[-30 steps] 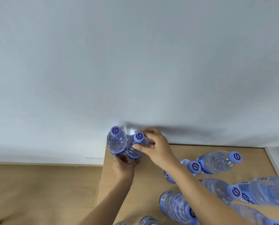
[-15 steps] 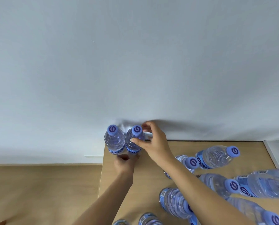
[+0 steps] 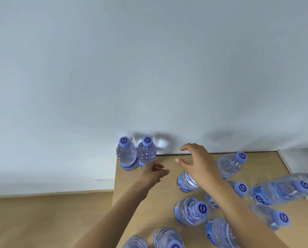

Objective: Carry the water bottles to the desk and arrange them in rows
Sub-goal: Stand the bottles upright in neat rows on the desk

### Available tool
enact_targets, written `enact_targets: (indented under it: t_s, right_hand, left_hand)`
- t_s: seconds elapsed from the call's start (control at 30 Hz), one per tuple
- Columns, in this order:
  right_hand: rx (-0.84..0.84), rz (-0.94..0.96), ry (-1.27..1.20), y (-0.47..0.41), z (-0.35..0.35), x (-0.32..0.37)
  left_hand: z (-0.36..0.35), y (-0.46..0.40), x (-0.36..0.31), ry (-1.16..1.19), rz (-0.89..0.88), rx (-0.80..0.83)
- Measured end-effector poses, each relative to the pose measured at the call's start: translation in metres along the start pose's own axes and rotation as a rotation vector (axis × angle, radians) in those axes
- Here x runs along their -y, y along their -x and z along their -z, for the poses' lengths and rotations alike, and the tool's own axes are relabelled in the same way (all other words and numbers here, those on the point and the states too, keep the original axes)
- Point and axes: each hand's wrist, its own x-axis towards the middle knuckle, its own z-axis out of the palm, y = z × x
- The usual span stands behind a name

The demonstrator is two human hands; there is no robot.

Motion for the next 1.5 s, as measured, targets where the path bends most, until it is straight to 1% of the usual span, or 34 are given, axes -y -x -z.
enact_targets:
  t_s: [0.07, 0.13, 0.27, 0.3, 0.37, 0.43, 0.5, 0.63, 0.73, 0.87, 0.97, 1.03, 1.1, 1.13, 1.2, 1.27, 1.3, 1.37, 1.5]
  right_hand:
    - [-0.014, -0.063, -0.119, 0.009, -0.002, -0.010]
    - [-0.060, -0.152, -0.317, 0.019, -0.009, -0.019]
    - [-0.267, -0.310, -0.701, 0.031, -0.025, -0.027]
    - [-0.302, -0.330, -0.749, 0.032, -0.029, -0.028]
    - [-0.320, -0.337, -0.750, 0.031, -0.034, -0.028]
    - [-0.290, -0.330, -0.720, 0.027, -0.033, -0.027]
    - [-0.225, -0.307, -0.710, 0.021, -0.027, -0.026]
    - [-0.103, -0.204, -0.736, 0.016, 0.003, -0.008]
    - [0.034, -0.093, -0.789, 0.015, 0.033, 0.020]
    - [0.176, 0.028, -0.922, 0.008, 0.074, 0.057]
    - [0.295, 0.061, -1.070, -0.001, 0.099, 0.078]
    - [0.341, 0.067, -1.168, -0.006, 0.110, 0.089]
    - [0.336, 0.089, -1.169, -0.011, 0.117, 0.100]
    - [0.309, 0.099, -1.149, -0.012, 0.118, 0.105]
    - [0.190, 0.097, -1.129, -0.013, 0.116, 0.114]
    - [0.050, 0.061, -1.128, -0.012, 0.109, 0.121]
    - [0.015, 0.032, -1.132, -0.010, 0.104, 0.123]
    - [0.010, -0.012, -1.125, -0.003, 0.095, 0.127]
    - [-0.028, -0.041, -1.065, 0.003, 0.086, 0.131]
  left_hand:
    - [-0.003, 0.005, -0.004, -0.029, -0.029, 0.020]
    - [-0.005, 0.010, -0.006, -0.049, -0.044, 0.031]
    - [-0.002, 0.019, -0.004, -0.070, -0.052, 0.024]
    - [0.000, 0.021, -0.003, -0.072, -0.050, 0.019]
    - [0.003, 0.025, 0.000, -0.082, -0.048, 0.020]
    - [0.006, 0.029, 0.001, -0.100, -0.048, 0.039]
    - [0.010, 0.032, 0.001, -0.147, -0.063, 0.068]
    - [0.014, 0.038, -0.002, -0.284, -0.130, 0.116]
    - [0.012, 0.045, -0.010, -0.345, -0.213, 0.180]
    - [0.010, 0.061, -0.034, -0.329, -0.313, 0.358]
    - [0.009, 0.078, -0.051, -0.230, -0.413, 0.435]
    - [0.007, 0.088, -0.058, -0.148, -0.465, 0.408]
    - [0.004, 0.097, -0.064, -0.096, -0.499, 0.327]
    - [0.004, 0.100, -0.066, -0.076, -0.515, 0.291]
    - [0.004, 0.104, -0.069, -0.042, -0.543, 0.220]
    - [0.004, 0.107, -0.072, -0.018, -0.567, 0.150]
    - [0.004, 0.108, -0.074, -0.005, -0.574, 0.130]
    - [0.004, 0.108, -0.079, 0.032, -0.586, 0.116]
    - [0.003, 0.112, -0.085, 0.065, -0.606, 0.062]
